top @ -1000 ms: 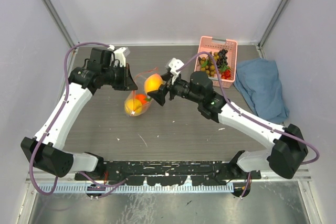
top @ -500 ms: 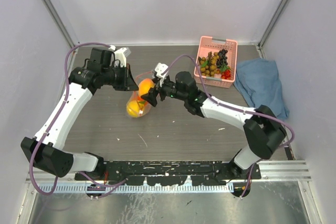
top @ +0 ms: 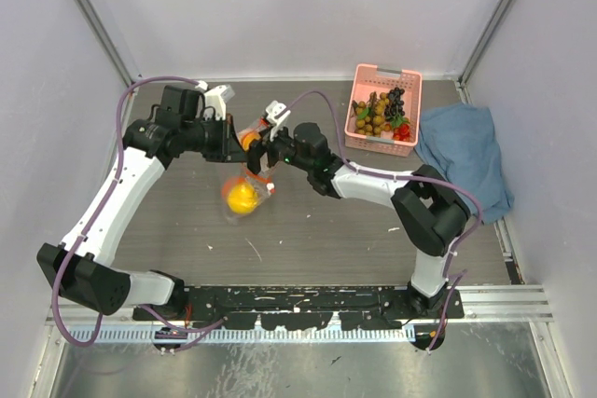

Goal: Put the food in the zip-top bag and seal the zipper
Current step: Place the fake fruit in the zipper food storage bag.

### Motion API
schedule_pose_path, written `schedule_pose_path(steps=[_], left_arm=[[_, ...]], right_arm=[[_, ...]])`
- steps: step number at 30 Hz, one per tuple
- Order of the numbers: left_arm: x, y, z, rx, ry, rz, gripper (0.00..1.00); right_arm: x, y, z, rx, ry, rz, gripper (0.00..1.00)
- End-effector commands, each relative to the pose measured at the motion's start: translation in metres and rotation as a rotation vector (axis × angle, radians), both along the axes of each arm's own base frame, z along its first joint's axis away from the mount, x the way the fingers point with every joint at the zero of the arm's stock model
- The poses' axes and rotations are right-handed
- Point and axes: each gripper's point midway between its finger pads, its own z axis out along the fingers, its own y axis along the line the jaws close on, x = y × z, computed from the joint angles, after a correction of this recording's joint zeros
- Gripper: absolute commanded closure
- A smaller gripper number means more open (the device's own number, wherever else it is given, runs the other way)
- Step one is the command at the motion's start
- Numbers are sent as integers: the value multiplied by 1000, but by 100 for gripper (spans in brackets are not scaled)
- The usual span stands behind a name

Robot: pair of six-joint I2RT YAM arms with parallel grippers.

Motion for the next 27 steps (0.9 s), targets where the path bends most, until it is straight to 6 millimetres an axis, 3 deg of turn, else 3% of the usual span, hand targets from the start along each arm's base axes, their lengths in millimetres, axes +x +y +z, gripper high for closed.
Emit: schedule_pose_path(steps=[1,4,7,10,13,21,27], left_arm=[[-1,-12,16,-53,-57,-58,100],[-2,-15,14,-53,-49,-66,100],[-3,-15,14,-53,-50,-68,100],[-3,-14,15,-49,-57,-61,100],[0,-15,19,-59,-79,-59,100],[3,-14,18,-52,-80,-42,100],[5,-12,16,-41,-77,-26,100]], right_arm=[[22,11,58,230,24,-98,28],[23,21,57,275,87,-73,28],[30,26,42,257,142,-97,26],[34,27,25,204,184,-117,20],[27,29,21,185,193,-86,14],[19,30,25,182,228,-54,0],[8,33,38,194,255,0,0]])
